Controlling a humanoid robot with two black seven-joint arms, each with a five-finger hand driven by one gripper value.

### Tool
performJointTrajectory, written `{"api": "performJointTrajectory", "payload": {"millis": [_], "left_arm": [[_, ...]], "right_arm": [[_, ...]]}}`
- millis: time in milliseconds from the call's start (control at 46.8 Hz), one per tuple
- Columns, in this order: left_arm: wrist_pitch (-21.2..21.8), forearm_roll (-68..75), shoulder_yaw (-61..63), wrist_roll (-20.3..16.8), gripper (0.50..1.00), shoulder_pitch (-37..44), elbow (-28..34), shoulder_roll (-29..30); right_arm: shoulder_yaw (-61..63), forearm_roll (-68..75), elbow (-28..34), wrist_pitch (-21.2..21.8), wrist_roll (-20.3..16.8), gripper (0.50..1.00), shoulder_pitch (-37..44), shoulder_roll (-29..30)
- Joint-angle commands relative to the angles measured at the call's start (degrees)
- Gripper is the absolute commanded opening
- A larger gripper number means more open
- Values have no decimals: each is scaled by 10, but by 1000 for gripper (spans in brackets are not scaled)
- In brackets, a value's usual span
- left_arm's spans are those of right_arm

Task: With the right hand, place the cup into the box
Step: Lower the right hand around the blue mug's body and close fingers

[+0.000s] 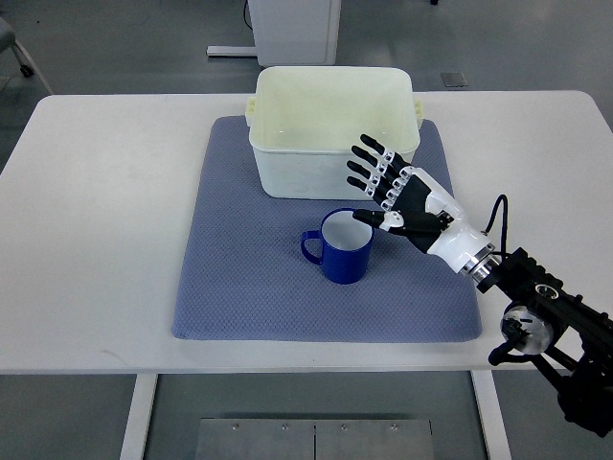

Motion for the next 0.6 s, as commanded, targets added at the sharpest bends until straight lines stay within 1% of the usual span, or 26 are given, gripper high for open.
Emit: {"api": "performJointTrajectory", "payload": {"millis": [0, 86, 257, 363, 577], "left_arm": [[0, 0, 2, 0, 1000, 0, 1, 0], [0, 0, 0, 0, 1000, 0, 0, 0], [0, 0, 0, 0, 1000, 0, 0, 0], [0, 0, 0, 0, 1000, 0, 1, 0], [0, 0, 0, 0, 1000, 0, 0, 0]], "right_arm": [[-1, 0, -6, -4, 3, 989, 0, 4], [-11, -1, -11, -6, 18, 987, 0, 7], [-42, -8, -21, -23, 53, 987, 3, 7], [-55, -11, -22, -28, 60, 987, 3, 7], [-70, -11, -28, -56, 73, 987, 6, 8]]}}
